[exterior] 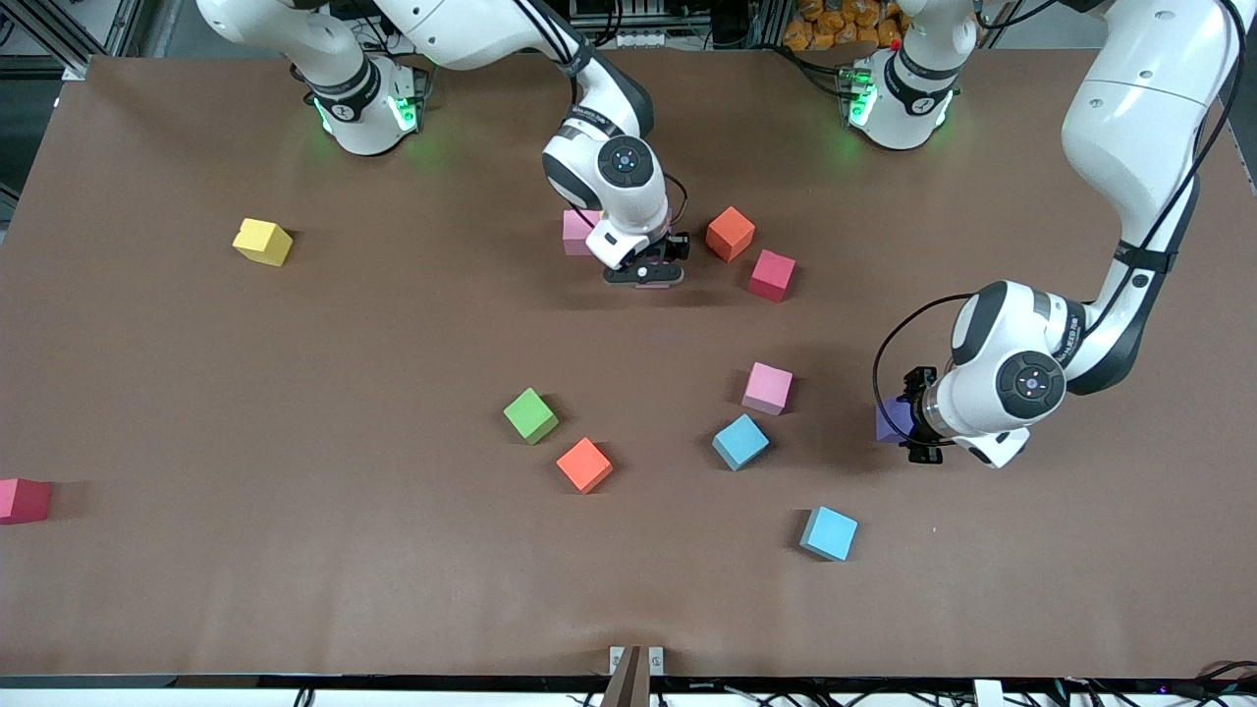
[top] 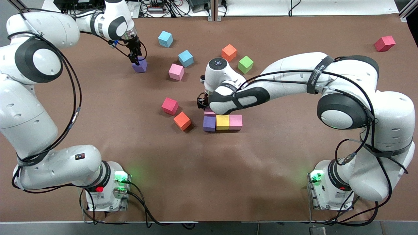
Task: Form number 2 with 11 blocks
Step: 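Grasp the purple cube with the left gripper while the right positions pink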
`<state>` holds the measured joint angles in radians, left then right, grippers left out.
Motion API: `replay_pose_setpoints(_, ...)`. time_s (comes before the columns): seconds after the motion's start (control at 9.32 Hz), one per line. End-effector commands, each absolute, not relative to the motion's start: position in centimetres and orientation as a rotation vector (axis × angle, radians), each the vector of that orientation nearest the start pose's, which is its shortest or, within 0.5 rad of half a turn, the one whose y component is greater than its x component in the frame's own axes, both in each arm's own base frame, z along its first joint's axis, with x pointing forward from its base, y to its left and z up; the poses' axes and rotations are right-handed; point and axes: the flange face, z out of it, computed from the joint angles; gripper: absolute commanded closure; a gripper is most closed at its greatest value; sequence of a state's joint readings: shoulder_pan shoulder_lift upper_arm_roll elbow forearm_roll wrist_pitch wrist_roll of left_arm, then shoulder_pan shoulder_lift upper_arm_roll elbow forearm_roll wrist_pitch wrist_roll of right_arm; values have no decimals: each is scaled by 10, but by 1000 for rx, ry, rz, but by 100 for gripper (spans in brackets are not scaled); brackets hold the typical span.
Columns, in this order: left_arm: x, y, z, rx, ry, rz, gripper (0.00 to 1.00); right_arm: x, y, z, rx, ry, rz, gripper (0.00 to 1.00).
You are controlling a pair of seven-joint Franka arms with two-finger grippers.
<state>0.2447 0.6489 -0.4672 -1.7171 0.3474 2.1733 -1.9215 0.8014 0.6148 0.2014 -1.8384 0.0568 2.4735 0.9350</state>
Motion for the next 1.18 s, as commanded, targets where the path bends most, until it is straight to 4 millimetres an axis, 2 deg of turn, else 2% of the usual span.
replay_pose_setpoints(0.0, 640, -98, 237, -2155, -2093, 69, 25, 347, 540, 189, -3038, 14, 166, 100)
replay_pose_setpoints(0.32, 634, -103, 221, -2153, -2075, 102, 25, 345, 538, 186, -3051, 22, 182, 100)
replay_pose_setpoints(0.75, 636, -109, 211, -2166, -2098, 102, 25, 340, 538, 183, -3059, 21, 194, 100)
replay_pose_setpoints(0.97, 637, -106, 204, -2171, -2092, 89, 25, 338, 537, 185, -3082, 7, 222, 100)
replay_pose_setpoints(1.07, 637, -103, 204, -2172, -2091, 81, 43, 338, 537, 184, -3083, 9, 225, 100)
